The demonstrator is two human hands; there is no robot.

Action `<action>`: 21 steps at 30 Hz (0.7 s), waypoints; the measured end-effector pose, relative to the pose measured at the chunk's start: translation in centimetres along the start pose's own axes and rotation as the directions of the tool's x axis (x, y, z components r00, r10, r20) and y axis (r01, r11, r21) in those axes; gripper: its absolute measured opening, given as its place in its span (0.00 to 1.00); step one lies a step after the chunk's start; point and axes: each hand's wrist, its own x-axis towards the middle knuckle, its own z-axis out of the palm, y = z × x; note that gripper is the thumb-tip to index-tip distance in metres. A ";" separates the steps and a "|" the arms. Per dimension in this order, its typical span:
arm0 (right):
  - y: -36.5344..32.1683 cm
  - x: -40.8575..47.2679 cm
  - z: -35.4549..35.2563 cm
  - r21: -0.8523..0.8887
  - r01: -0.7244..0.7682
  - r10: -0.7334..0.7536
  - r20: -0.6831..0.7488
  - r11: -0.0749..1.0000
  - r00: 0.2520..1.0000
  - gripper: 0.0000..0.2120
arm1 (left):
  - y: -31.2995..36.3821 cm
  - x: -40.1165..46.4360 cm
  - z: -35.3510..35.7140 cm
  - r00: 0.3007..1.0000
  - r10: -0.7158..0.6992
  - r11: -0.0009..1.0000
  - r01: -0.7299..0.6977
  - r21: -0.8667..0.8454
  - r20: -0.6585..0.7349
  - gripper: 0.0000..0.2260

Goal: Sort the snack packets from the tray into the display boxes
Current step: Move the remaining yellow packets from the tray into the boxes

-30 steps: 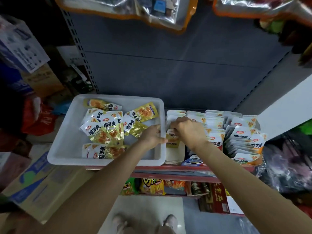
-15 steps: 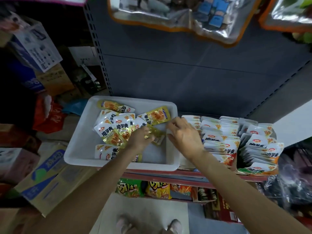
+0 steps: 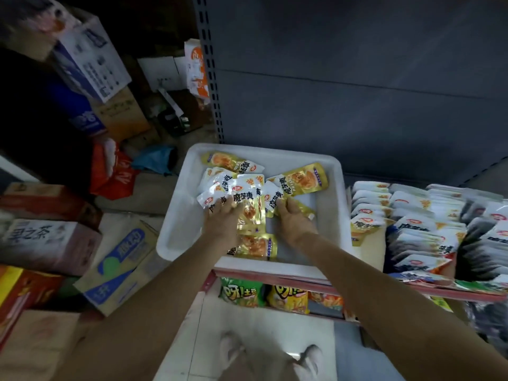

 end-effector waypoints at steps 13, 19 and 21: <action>0.9 -2.7 -4.7 0.565 -0.140 0.276 -0.162 0.813 0.947 0.10 | 2.7 -0.2 -1.4 0.984 0.000 0.898 -0.077 -0.434 -0.176 0.25; 3.5 -6.7 -7.3 0.877 0.079 0.134 -0.160 0.473 0.978 0.10 | 7.7 -1.5 -5.0 0.954 0.051 0.571 -0.270 -0.776 -0.295 0.12; 4.7 -7.6 -8.3 0.848 0.161 0.117 -0.252 0.504 0.961 0.11 | 9.1 -1.7 -5.9 0.932 0.096 0.540 -0.344 -0.768 -0.350 0.04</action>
